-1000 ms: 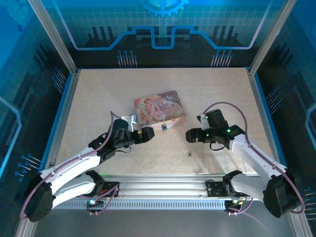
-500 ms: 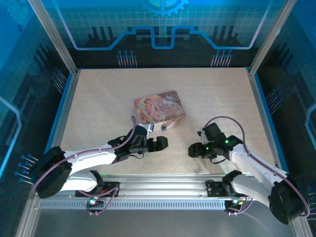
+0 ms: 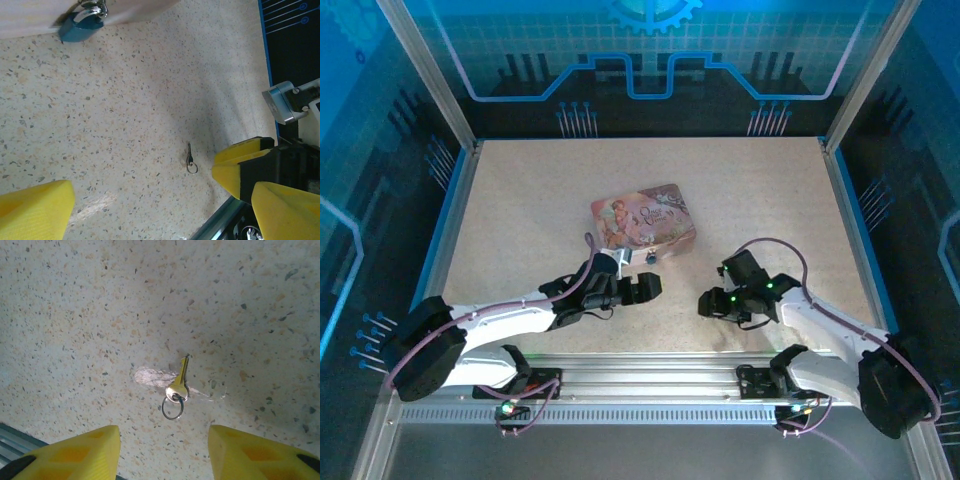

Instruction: Unlock the padlock with the key

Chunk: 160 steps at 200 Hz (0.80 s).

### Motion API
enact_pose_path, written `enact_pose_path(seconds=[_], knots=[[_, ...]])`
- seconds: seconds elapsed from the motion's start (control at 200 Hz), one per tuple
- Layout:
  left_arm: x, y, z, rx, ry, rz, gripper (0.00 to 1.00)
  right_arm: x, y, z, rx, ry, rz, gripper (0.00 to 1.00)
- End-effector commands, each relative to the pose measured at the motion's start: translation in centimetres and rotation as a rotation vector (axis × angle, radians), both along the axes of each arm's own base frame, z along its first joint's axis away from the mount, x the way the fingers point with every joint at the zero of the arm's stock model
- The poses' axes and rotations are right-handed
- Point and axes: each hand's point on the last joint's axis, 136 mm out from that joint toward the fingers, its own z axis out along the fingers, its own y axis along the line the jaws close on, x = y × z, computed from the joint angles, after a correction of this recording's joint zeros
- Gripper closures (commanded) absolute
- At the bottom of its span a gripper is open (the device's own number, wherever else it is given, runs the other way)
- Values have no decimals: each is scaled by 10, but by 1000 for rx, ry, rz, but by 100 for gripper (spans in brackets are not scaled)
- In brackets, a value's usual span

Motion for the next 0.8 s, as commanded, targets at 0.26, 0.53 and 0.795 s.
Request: enact_pose_path(seconds=[0.26,0.53,0.795], knots=[[4,-2,8,-13,-33,12,7,-5,5,-12,-1,56,-7,54],[4,-2,7,-11,-33,12,7,-8,9,-19,-10,92,2,61],[3,-1,8,-12,-35,12,6,-11,12,-27,-43,108,10,64]])
